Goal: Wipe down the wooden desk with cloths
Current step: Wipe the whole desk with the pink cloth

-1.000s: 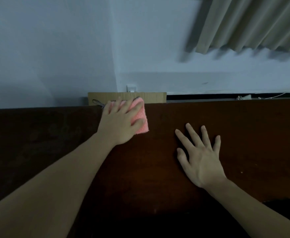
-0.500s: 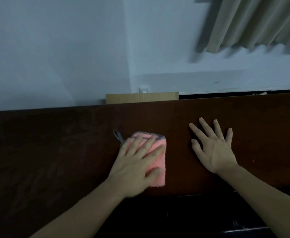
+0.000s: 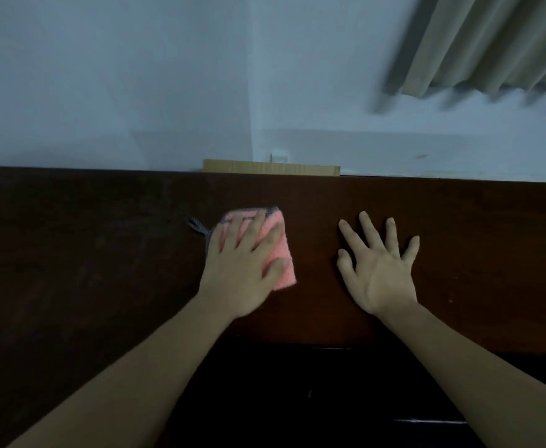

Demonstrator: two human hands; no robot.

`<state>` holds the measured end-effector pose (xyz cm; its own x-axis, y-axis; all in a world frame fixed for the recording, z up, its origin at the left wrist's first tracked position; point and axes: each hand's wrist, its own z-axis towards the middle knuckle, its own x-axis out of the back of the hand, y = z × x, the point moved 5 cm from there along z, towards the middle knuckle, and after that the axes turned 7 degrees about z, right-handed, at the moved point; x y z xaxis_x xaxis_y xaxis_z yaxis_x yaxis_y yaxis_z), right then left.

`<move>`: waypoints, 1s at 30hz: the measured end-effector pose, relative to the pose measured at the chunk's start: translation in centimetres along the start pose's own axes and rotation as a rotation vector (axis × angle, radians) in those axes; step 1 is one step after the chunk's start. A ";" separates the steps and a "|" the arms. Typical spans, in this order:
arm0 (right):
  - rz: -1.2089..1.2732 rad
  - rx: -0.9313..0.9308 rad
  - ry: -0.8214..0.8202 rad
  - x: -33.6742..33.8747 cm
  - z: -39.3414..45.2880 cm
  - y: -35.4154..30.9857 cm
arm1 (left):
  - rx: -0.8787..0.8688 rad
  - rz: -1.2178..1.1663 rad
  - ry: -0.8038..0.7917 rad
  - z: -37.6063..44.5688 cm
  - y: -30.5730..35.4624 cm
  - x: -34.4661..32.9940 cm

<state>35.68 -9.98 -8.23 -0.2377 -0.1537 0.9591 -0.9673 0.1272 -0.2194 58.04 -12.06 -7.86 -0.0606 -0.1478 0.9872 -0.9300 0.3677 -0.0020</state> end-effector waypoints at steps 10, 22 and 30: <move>-0.028 0.016 -0.063 0.3 -0.2 0.1 | -0.149 -0.004 -0.050 -4.8 2.2 -1.6; 0.019 0.069 -0.046 0.4 -0.3 -0.1 | 0.183 0.050 -0.026 4.0 0.4 0.0; 0.007 0.044 -0.065 0.5 -0.2 -0.2 | -0.086 -0.022 -0.132 -5.9 5.6 -0.2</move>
<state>35.82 -9.85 -7.68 -0.2482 -0.2169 0.9441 -0.9683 0.0857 -0.2348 54.99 -4.50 -7.16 -0.0927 -0.2746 0.9571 -0.8974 0.4395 0.0392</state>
